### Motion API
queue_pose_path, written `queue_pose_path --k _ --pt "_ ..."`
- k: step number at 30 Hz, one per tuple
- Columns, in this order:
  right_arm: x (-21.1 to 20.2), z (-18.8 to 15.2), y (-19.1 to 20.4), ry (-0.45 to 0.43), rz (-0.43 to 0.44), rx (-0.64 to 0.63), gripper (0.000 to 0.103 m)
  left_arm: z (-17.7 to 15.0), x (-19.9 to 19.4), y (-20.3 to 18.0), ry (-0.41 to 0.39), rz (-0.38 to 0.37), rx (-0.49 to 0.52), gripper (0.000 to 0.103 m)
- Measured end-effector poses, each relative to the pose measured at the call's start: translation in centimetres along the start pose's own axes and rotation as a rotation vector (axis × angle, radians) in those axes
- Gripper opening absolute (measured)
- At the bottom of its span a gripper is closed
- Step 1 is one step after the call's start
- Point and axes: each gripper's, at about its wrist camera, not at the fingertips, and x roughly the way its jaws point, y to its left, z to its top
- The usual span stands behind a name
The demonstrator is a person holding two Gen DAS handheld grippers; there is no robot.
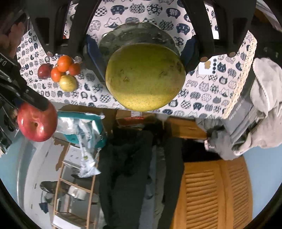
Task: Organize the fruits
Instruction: 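Lift both held fruits and carry them over the green glass bowl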
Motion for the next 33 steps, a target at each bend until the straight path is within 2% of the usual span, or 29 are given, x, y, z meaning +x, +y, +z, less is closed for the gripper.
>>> queue_pose_path --k 9,16,28,33 --pt "5.4 -0.7 2.9 0.072 0.049 -0.016 0.065 -2.1 5.1 3.0 0.107 0.026 -0.032 0.079" --pt "10.0 -2.9 4.3 0.16 0.077 -0.036 0.065 -3.9 9.5 5.0 0.204 0.032 -0.068 0.079" --pt "14.5 -6.4 4.8 0.284 0.106 -0.045 0.065 -6.4 14.9 5.2 0.352 0.008 -0.083 0.079" --pt "15.8 -7.8 4.7 0.333 0.104 -0.046 0.065 -6.9 16.0 4.9 0.384 0.006 -0.077 0.079"
